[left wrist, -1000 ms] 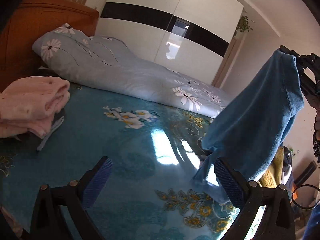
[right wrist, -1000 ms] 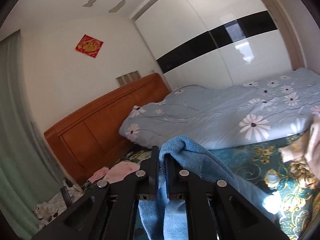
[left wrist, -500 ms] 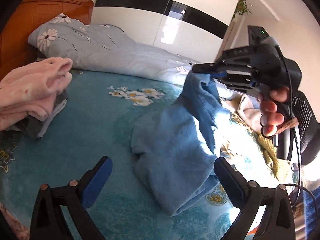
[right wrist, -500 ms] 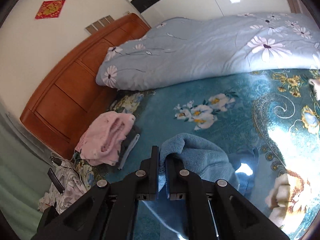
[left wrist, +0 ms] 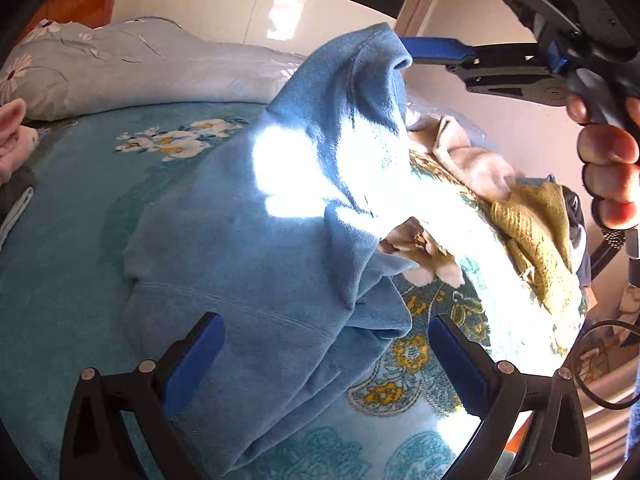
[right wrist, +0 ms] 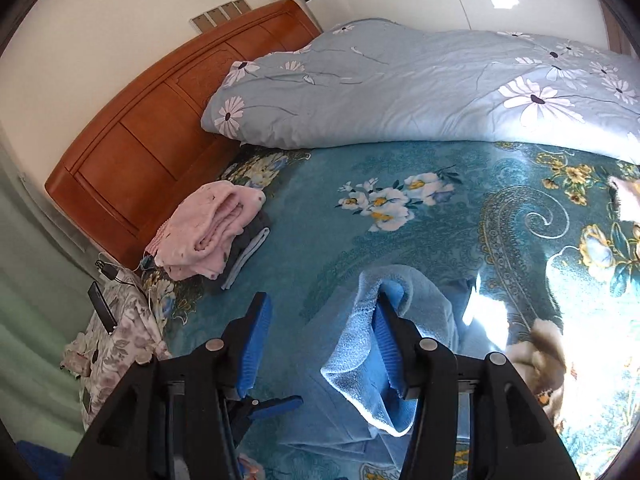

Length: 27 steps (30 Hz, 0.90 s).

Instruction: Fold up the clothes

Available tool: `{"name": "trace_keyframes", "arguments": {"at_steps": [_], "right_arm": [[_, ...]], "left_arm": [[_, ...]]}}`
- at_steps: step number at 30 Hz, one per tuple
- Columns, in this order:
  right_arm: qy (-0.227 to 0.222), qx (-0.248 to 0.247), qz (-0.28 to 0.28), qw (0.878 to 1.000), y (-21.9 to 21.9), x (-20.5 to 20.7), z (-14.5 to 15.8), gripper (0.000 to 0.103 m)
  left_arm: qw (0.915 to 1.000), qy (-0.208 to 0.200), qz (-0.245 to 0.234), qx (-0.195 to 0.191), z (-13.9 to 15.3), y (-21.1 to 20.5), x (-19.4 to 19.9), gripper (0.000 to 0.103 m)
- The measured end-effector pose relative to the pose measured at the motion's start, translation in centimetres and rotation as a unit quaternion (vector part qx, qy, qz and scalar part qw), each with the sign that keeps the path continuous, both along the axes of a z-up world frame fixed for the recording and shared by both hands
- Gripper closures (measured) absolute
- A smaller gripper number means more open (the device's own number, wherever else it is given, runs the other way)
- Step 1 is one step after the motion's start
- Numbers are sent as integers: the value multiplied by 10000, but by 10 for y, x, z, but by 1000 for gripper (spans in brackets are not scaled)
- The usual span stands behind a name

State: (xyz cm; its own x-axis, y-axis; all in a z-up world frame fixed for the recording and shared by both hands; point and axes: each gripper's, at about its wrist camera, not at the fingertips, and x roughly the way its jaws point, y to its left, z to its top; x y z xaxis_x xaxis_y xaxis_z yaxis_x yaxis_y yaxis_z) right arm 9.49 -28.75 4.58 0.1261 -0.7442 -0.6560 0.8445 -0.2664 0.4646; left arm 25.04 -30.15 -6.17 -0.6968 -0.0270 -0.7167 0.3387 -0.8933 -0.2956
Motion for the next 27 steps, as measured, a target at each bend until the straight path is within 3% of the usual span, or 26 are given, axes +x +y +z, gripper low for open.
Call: {"name": "trace_keyframes", "arguments": {"at_steps": [5,9,12,16,18,20,21,23,25,27], "right_arm": [[131,19,-785,9968,68,-36,-31,50],[-351,417,-1225,9910,84,-59,-82,50],[-583,555,-1232,9891,79,-65,-111,50],[-898,449,-1266,9869,80,-72,-131,50],[-956,399,-1228,9870,80,-71,-134,50],[-970,361,-1198,9874,81,-70,-136,50],[-980,349,-1195,9874,82,-70,-137,50],[-1031,312,-1208,9868,85,-71,-138,50],[-1040,297,-1225,9866,88,-72,-140,50],[-1063,295,-1248,9860,89,-73,-144,50]], "left_arm": [[9986,-240,36,-479,-13,12,-1,0],[9962,-449,178,-728,-22,11,-3,3],[9922,-639,260,-1041,-26,13,-4,11],[9867,-812,396,-1349,-32,3,-2,31],[9872,-777,361,-1344,-29,1,-1,39],[9895,-694,279,-1238,-26,-2,2,58],[9913,-630,219,-1138,-23,-4,4,60],[9936,-518,198,-985,-20,-10,6,79],[9966,-340,245,-709,-15,-22,10,91],[9989,-80,353,-296,-8,-40,15,94]]}}
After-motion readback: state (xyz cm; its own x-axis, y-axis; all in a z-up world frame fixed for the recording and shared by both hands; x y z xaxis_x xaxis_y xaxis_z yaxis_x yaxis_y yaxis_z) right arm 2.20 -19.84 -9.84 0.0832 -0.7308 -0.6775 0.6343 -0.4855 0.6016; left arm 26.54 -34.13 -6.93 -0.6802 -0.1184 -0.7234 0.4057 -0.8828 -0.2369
